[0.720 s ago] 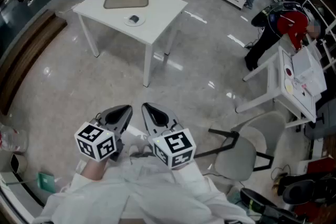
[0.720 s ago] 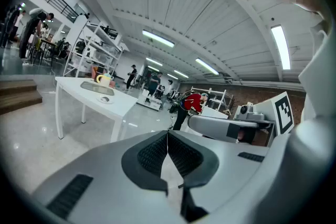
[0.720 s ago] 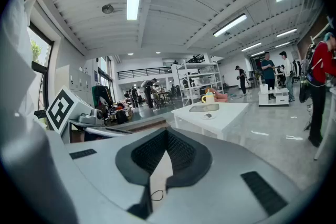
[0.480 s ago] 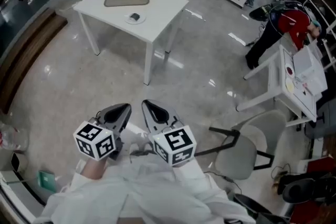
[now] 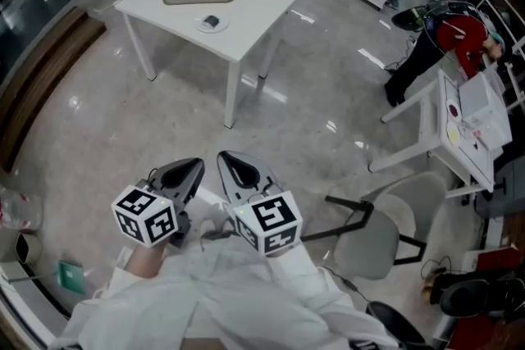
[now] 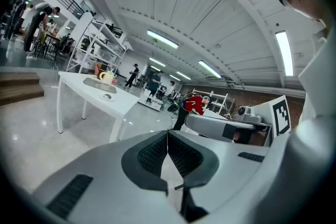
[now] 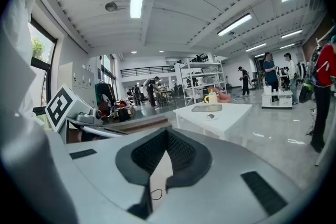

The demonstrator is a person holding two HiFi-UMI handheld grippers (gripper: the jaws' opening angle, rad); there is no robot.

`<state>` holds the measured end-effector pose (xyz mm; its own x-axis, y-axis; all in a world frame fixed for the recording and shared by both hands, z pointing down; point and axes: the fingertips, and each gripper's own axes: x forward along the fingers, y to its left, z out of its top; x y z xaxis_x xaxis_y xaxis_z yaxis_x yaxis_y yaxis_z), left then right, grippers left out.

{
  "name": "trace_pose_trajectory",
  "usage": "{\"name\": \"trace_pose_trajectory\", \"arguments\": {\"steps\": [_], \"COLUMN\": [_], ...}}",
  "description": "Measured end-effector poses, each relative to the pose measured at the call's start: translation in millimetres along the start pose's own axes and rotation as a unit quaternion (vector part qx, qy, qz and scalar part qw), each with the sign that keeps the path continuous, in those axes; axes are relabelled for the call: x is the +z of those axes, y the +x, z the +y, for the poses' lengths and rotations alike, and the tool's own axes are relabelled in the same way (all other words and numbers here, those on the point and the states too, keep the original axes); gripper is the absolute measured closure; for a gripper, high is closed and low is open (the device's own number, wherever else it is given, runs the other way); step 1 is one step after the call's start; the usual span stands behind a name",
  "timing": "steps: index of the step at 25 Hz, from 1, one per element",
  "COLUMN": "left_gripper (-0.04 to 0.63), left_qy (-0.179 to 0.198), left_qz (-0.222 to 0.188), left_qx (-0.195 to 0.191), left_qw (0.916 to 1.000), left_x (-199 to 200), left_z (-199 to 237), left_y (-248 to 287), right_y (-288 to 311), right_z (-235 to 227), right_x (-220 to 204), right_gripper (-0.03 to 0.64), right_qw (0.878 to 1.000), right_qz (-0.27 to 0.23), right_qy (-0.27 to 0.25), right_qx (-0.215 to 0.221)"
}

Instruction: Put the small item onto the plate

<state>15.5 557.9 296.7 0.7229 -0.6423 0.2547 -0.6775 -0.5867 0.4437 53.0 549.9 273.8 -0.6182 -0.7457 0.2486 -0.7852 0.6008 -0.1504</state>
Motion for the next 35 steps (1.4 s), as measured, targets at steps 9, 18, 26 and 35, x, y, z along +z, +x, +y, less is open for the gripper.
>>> {"name": "trace_pose_trajectory", "arguments": {"steps": [9,18,26,35], "left_gripper": [0.584,0.584,0.584,0.584], "left_qy": [-0.024,-0.033,-0.044,-0.050], "left_qz": [0.002,0.000,0.015,0.017], "left_qx": [0.011,0.024,0.030,0.024], "left_qw": [0.9996,0.9992,0.9985,0.9983], "left_x": [-11.7,-18.0,-38.0,-23.0], "left_z": [0.2,-8.1,-15.1,14.1], "left_y": [11.7,28.8,45.0,72.7], "right_y": [-4.4,-3.8,-13.7,20.6], "right_z": [-14.5,-19.2,-47.4,-71.6], "right_x": [-9.6,-14.8,-29.4,-29.9], "right_gripper": [0.601,0.601,0.601,0.601], "right_qw": [0.999,0.998,0.998,0.998], "right_qz": [0.008,0.015,0.023,0.037], "right_qy": [0.035,0.026,0.042,0.044], "right_qx": [0.016,0.050,0.038,0.029]}}
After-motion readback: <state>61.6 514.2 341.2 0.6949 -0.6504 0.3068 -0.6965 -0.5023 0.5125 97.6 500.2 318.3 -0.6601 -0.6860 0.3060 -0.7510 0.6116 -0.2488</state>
